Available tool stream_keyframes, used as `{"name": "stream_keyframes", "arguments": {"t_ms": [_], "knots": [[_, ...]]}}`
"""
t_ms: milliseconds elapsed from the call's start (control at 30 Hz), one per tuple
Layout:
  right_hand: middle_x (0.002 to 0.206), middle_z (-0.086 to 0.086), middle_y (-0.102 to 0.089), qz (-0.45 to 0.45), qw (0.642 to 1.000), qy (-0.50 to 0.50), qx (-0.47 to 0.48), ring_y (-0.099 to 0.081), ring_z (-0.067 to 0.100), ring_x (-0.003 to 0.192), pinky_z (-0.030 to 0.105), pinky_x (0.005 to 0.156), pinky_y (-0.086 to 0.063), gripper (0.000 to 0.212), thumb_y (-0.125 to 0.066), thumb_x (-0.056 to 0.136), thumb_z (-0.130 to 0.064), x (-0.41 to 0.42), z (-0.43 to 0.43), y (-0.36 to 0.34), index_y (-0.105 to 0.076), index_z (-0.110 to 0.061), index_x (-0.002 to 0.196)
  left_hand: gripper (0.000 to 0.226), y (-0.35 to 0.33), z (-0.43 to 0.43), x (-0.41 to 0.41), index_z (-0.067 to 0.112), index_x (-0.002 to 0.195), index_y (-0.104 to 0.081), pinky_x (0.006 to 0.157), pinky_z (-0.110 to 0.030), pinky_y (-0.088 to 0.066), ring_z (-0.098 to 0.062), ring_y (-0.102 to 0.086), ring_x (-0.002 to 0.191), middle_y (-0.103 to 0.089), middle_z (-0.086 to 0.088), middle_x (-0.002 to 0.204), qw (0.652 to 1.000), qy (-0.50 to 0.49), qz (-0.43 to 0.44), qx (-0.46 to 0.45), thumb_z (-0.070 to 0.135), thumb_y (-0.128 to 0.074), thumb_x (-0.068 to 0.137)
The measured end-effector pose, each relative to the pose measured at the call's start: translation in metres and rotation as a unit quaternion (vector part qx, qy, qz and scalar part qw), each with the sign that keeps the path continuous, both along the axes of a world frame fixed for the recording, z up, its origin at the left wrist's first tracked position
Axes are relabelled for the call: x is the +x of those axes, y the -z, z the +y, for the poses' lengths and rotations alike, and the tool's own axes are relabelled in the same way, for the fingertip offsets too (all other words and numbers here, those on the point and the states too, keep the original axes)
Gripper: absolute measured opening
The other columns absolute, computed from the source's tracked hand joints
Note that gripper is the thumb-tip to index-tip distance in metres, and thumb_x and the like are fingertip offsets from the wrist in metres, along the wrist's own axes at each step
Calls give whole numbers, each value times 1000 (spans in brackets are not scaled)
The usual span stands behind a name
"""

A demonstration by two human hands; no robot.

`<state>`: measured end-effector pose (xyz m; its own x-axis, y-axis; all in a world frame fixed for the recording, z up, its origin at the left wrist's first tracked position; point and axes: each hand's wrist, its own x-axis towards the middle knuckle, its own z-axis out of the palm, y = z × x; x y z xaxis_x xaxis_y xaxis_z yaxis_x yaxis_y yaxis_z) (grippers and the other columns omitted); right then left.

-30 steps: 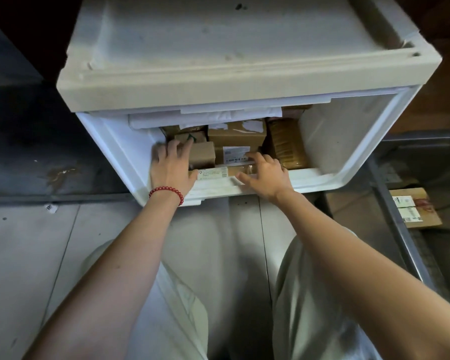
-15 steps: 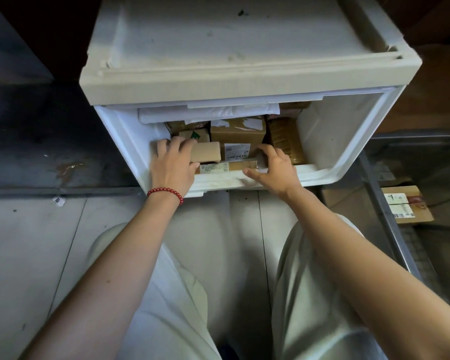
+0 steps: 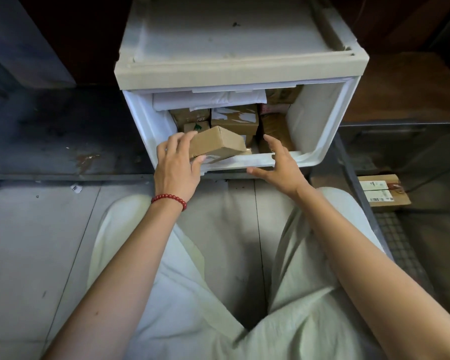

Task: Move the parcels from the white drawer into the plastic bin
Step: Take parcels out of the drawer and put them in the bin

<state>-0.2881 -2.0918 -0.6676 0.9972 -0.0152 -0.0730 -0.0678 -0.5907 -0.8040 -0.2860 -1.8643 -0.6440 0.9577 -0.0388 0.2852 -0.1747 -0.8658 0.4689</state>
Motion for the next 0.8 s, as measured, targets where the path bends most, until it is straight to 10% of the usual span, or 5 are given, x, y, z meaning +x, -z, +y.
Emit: {"name": "stream_keyframes", "arguments": {"t_ms": [233,400,800], "knots": [[149,7,-39,29,984,24,172,-36,18,137,31,109,-34,78,-67,89,-29,-26,-7,-10,-19,-21,151,46,-6,-2,-29,14,141,-40,96,-29,-39,-22,-49,119,-44,-7,139,979,-7,111,-169,35,-42,100],[123,8,-57,65,967,29,245,-58,10,100,21,76,-49,60,-56,97,-21,-40,-7,-17,-22,-23,146,44,-5,1,-36,24,139,-35,84,-34,-52,-20,-60,102,-58,-2,121,953,-7,154,-261,32,-48,98],[114,5,-68,78,955,109,266,-68,18,78,31,70,-56,33,-40,100,-45,-39,-12,-20,-58,-25,118,79,-7,4,-45,31,130,-48,64,2,-40,0,-64,87,-62,6,124,957,50,183,-221,44,-86,62]]}}
